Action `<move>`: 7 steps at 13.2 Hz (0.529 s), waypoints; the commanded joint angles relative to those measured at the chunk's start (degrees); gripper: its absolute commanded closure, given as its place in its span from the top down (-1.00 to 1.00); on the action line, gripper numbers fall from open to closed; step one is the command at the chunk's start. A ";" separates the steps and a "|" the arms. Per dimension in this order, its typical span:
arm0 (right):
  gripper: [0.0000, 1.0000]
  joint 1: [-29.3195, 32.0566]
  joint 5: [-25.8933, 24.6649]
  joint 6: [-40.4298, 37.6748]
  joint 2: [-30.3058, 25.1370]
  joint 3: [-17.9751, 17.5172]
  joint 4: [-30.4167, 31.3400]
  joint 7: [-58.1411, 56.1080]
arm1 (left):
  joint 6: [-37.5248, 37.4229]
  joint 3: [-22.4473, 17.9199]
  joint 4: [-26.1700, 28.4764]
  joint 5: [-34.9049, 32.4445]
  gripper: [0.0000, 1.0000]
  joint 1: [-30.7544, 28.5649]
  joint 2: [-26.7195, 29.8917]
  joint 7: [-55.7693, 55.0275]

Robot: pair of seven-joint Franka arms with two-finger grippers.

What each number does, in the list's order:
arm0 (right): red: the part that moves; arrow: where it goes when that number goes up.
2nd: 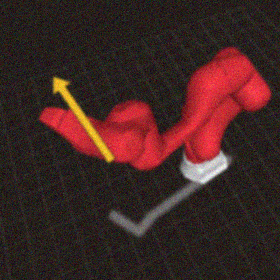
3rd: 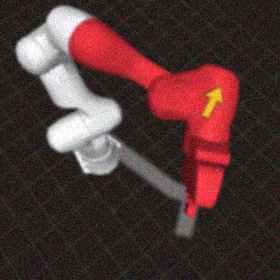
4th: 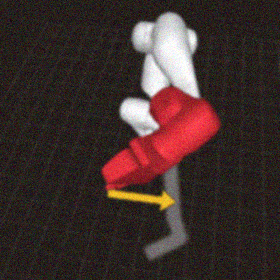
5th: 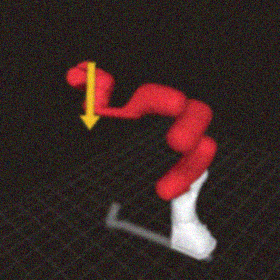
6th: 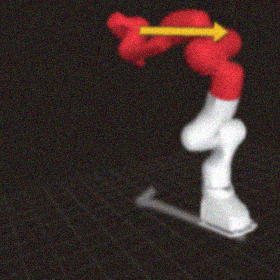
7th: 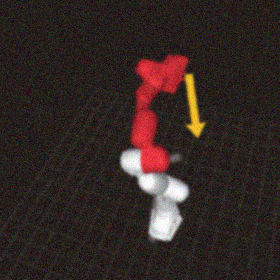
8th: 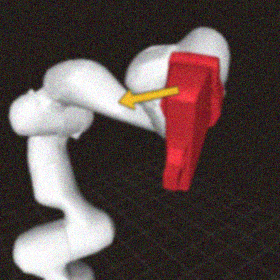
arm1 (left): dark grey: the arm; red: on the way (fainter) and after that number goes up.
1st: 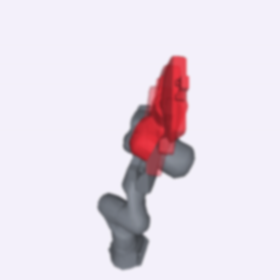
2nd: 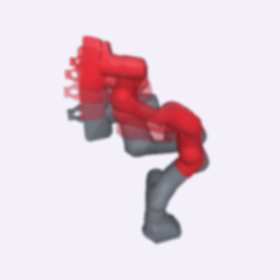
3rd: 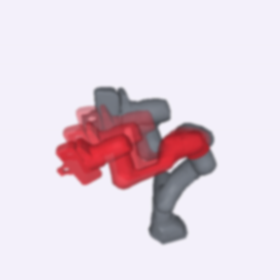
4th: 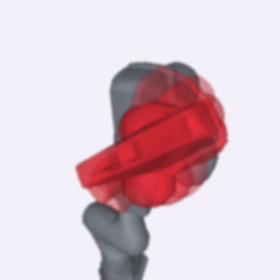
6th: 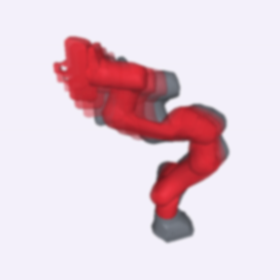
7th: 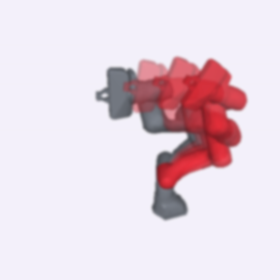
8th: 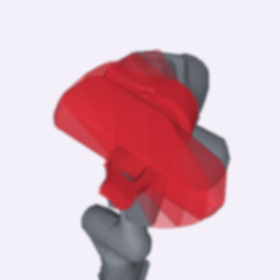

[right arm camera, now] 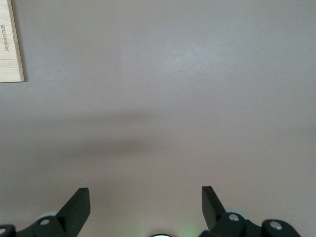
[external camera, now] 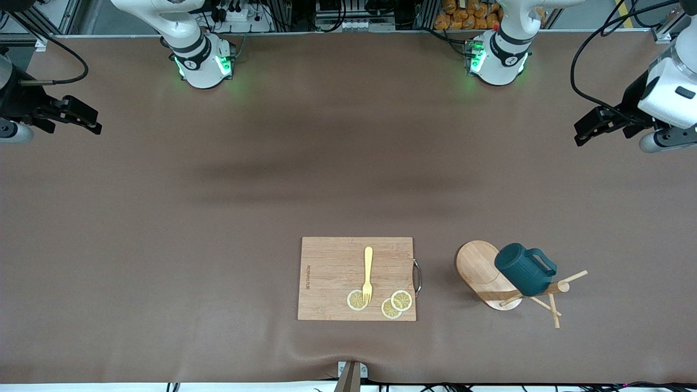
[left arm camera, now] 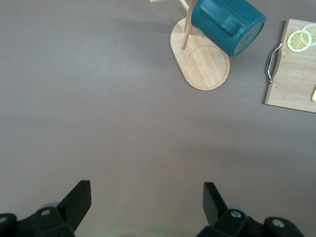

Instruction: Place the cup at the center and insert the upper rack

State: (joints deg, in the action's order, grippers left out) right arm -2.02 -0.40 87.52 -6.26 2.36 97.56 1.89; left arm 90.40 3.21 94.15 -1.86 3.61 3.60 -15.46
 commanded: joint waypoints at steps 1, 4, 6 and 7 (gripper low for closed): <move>1.00 -0.53 0.31 -0.60 -0.51 0.19 -0.17 1.10 | 1.19 0.66 1.83 0.89 1.00 -1.06 2.11 1.31; 1.00 -0.53 0.31 -0.60 -0.59 0.19 -0.17 1.10 | 0.75 0.48 -0.01 0.80 1.00 -1.06 1.59 4.63; 1.00 -0.53 0.31 -0.68 -0.59 0.19 -0.17 1.10 | 0.31 0.39 -0.55 0.89 1.00 -0.97 1.06 5.18; 1.00 -0.44 0.31 -0.68 -0.59 0.28 -0.17 1.10 | 0.13 0.39 -0.81 0.89 1.00 -0.97 1.06 5.09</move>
State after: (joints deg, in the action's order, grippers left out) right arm -2.02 -0.40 87.51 -6.26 2.35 97.56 1.91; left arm 90.87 3.23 94.07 -1.86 3.41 4.27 -11.94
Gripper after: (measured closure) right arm 0.000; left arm 0.000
